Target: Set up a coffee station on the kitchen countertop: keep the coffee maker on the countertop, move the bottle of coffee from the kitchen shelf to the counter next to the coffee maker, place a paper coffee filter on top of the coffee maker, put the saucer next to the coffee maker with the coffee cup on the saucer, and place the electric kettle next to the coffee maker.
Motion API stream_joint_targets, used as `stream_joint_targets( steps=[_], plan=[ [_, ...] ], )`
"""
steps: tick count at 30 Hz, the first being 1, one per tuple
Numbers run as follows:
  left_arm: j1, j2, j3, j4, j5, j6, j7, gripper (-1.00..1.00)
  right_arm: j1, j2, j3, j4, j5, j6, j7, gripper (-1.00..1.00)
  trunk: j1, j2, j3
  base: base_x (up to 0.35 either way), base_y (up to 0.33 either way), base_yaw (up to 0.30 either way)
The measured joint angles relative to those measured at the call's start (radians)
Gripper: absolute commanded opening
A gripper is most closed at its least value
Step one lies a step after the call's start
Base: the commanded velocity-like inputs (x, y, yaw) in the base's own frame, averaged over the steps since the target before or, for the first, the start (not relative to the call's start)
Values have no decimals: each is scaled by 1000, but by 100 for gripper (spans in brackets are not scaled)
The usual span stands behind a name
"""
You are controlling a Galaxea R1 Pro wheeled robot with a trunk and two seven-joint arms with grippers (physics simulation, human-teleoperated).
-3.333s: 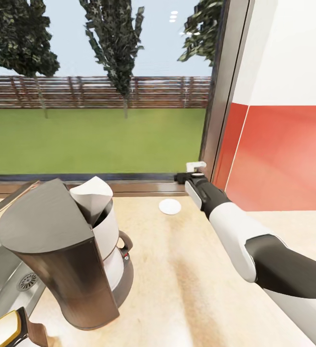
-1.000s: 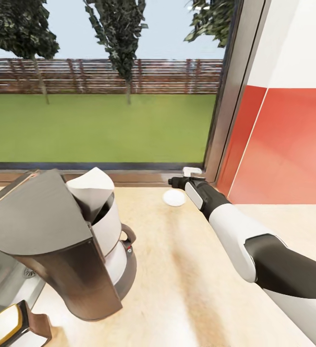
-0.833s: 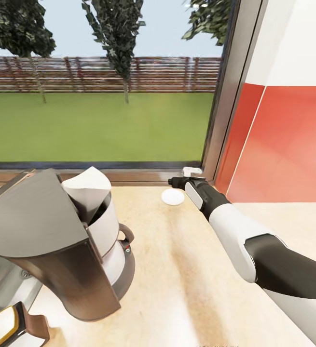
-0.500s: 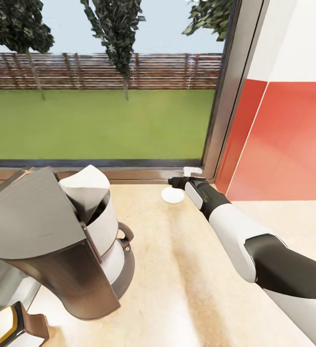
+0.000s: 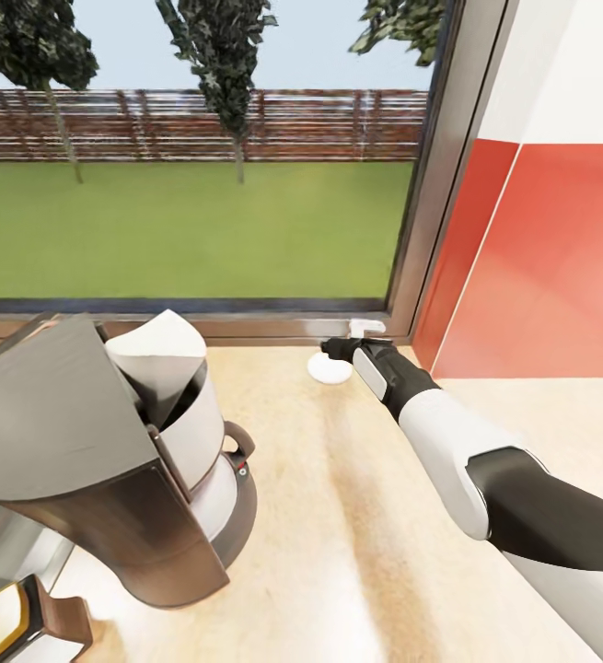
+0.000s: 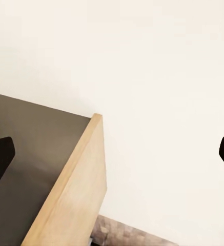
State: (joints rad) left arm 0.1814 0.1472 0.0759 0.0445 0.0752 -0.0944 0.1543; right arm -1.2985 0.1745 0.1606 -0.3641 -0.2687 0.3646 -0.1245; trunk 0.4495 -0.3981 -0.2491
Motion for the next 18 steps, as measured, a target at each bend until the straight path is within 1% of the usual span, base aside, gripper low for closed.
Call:
stream_joint_targets(
  steps=[12, 18],
  plan=[
    [0, 0, 0, 0, 0, 0, 0, 100, 0, 0, 1, -2, 2, -1, -2, 100, 0, 0, -19, 0, 0, 0],
    [2, 1, 0, 0, 0, 0, 1, 100, 0, 0, 1, -2, 24, -21, -3, 100, 0, 0, -29, 0, 0, 0]
  ],
)
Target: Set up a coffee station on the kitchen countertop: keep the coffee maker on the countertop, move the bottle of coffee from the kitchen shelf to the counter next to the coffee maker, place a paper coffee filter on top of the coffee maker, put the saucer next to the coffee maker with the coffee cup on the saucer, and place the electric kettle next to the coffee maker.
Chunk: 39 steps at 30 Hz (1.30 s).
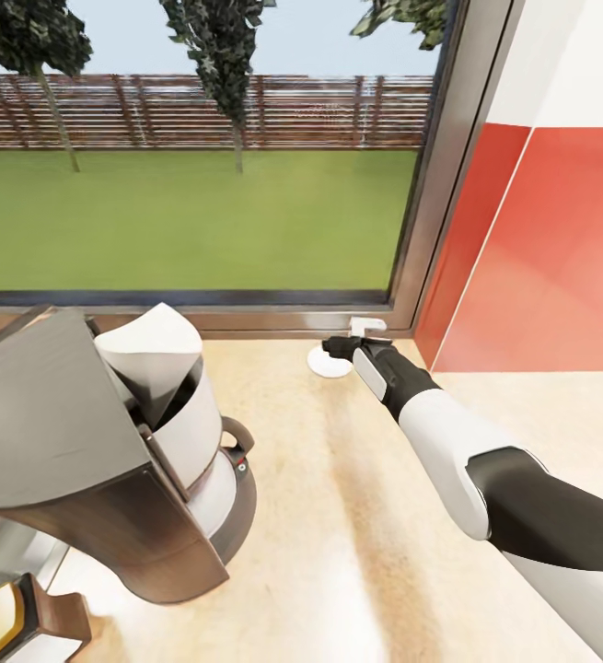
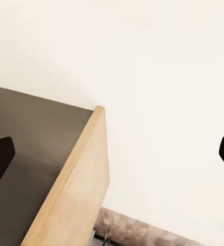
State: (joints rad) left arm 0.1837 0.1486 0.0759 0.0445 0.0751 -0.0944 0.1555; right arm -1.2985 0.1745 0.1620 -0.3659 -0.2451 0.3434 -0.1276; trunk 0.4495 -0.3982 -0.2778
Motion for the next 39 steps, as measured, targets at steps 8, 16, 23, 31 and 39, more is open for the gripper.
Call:
stream_joint_targets(
  steps=[8, 16, 23, 31, 39],
  plan=[
    [5, -1, 0, 0, 0, 0, -1, 100, 0, 0, 0, -1, 35, -71, 0, 100, 0, 0, -13, 0, 0, 0],
    [5, -1, 0, 0, 0, 0, -1, 100, 0, 0, 1, -5, 38, -92, 0, 100, 0, 0, -25, 0, 0, 0],
    [11, -3, -2, -3, 0, -2, -2, 100, 0, 0, 0, -7, 73, -150, 2, 100, 0, 0, -26, 0, 0, 0],
    [14, -3, -1, -2, 1, 9, -7, 100, 0, 0, 0, 10, 69, -153, 3, 100, 0, 0, -26, 0, 0, 0],
    [14, -4, -1, -1, 1, 6, -7, 100, 0, 0, -1, 12, 70, -153, 1, 100, 0, 0, -26, 0, 0, 0]
  ],
)
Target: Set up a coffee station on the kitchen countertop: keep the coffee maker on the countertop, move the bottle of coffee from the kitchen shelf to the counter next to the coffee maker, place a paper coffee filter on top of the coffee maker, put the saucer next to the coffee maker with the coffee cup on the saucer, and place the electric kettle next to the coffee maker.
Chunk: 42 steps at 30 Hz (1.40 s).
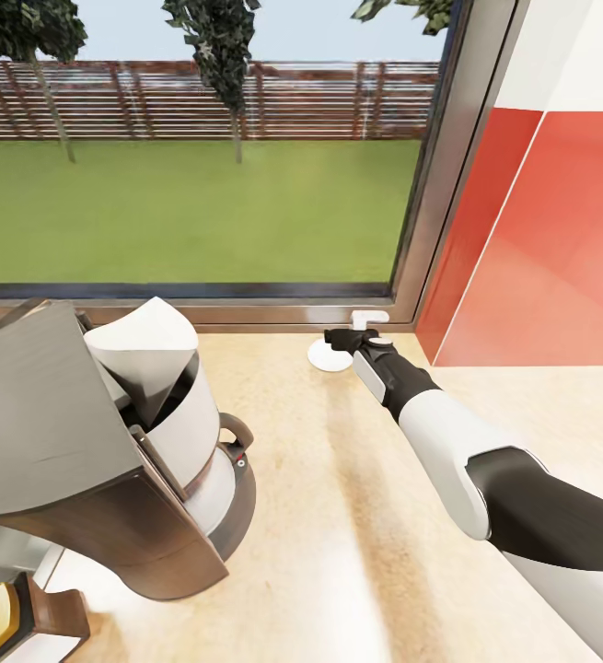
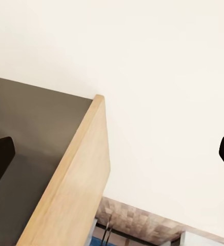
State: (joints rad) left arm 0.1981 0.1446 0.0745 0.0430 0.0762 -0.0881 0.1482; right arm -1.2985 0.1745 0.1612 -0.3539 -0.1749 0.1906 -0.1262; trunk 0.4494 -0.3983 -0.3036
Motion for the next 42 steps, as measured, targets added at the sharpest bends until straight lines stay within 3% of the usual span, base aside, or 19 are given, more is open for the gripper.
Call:
stream_joint_targets(
  steps=[19, 28, 42],
  plan=[
    [0, 0, -1, 0, -1, 3, 0, 100, 0, 0, 1, 8, 1, -1, -29, 100, 0, 0, 0, 0, 0, 0],
    [0, -1, 0, 0, -1, 3, 0, 100, 0, 0, 2, 59, -1, -100, -44, 100, 0, 0, 0, 0, 0, 0],
    [0, 0, 0, 0, -1, 3, 1, 100, 0, 0, -3, 62, -7, -110, -45, 100, 0, 0, -11, 0, 0, 49]
  ],
)
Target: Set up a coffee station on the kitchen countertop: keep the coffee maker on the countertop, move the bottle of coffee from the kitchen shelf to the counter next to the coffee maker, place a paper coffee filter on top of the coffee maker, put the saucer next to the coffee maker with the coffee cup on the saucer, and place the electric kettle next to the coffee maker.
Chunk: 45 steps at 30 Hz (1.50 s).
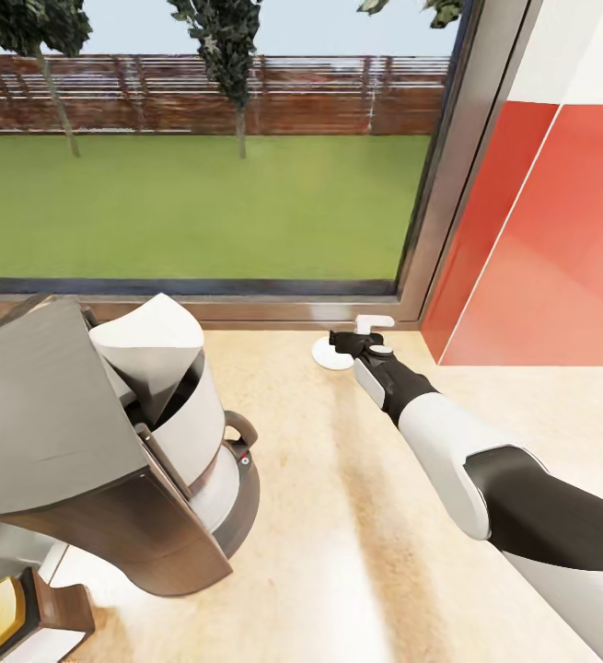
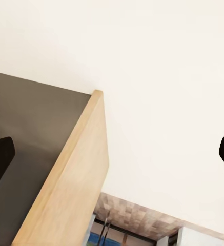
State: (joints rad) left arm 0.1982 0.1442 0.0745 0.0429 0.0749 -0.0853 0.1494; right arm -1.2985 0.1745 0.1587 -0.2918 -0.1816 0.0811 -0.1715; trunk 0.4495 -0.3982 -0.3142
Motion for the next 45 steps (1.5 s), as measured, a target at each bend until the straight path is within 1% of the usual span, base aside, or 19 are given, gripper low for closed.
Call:
stream_joint_targets(
  steps=[18, 28, 34, 45],
  plan=[
    [0, -1, 0, 0, 0, 0, 0, 100, 0, 0, 0, -2, 1, 1, 0, 100, 0, 0, -28, 0, 0, 4],
    [0, -2, 0, 0, 0, 0, 2, 100, 0, 0, 4, -1, -1, 1, -1, 100, 0, 0, -43, 0, 0, 131],
    [0, -2, 0, 0, 0, 0, 3, 100, 0, 0, 1, 0, 7, 1, 1, 100, 0, 0, -44, 0, 0, 17],
    [0, -1, 0, 0, 0, 0, 3, 100, 0, 0, 2, -2, 5, 4, 2, 100, 0, 0, -44, 0, 0, 0]
  ],
)
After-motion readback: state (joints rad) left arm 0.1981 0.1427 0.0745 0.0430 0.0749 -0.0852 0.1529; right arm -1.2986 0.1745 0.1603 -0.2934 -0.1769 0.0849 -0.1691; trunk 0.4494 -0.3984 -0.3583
